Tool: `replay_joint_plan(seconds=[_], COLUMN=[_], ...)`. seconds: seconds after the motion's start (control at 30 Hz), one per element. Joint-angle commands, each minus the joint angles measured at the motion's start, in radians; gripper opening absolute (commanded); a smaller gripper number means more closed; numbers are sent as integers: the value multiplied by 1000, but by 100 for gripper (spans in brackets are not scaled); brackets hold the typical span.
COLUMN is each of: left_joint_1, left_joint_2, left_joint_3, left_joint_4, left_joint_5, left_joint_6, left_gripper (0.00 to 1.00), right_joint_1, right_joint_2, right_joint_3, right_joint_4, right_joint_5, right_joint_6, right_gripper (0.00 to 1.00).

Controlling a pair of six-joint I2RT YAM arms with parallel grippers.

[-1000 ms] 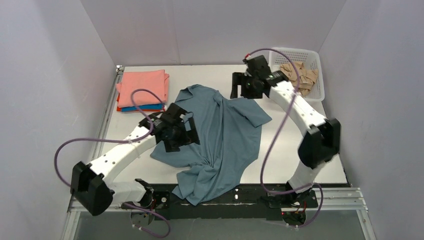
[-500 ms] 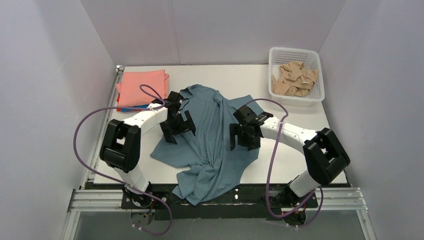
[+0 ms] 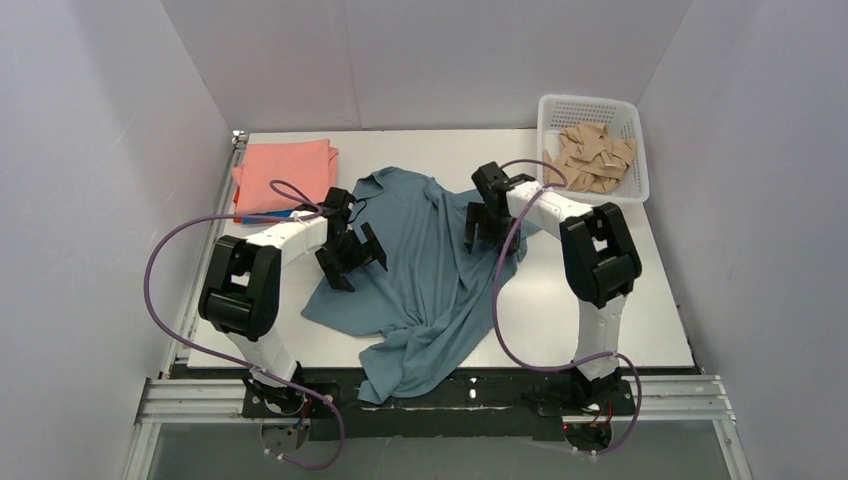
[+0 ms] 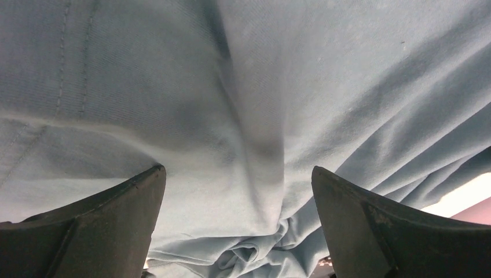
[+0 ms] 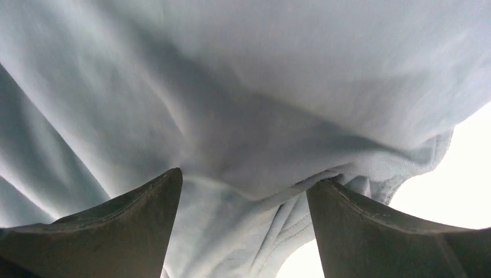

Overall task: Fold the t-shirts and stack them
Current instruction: Flatten out the tshirt

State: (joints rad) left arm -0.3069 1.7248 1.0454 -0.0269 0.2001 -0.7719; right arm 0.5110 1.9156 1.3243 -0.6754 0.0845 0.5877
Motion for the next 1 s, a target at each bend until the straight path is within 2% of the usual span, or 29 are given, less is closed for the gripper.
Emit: replay_joint_plan(seconds=[0.0, 0.33, 0.47, 0.6, 0.7, 0.8, 0.97], left_joint_1=[0, 0, 1, 1, 2, -2, -17], left_joint_2=[59, 117, 88, 8, -91, -209, -311], left_joint_3=[-57, 3, 22, 22, 3, -40, -119], left_joint_4=[-88, -70, -110, -177, -226, -254, -250], left_joint_5=[3, 0, -34, -65, -93, -90, 12], left_joint_6=[-26, -74, -61, -27, -5, 6, 6], left_gripper=[100, 99, 100, 99, 100, 99, 100], right_joint_1=[-72, -106, -105, -103, -89, -64, -25], right_joint_2=[198, 549, 564, 535, 409, 232, -104], right_joint_3=[271, 907, 952, 1015, 923, 749, 269], right_joint_4=[-19, -180, -115, -183, -186, -169, -52], right_joint_5=[132, 141, 140, 145, 153, 165, 115], right_joint_6=[-147, -318, -405, -429, -431, -402, -236], right_gripper=[86, 87, 89, 89, 91, 92, 92])
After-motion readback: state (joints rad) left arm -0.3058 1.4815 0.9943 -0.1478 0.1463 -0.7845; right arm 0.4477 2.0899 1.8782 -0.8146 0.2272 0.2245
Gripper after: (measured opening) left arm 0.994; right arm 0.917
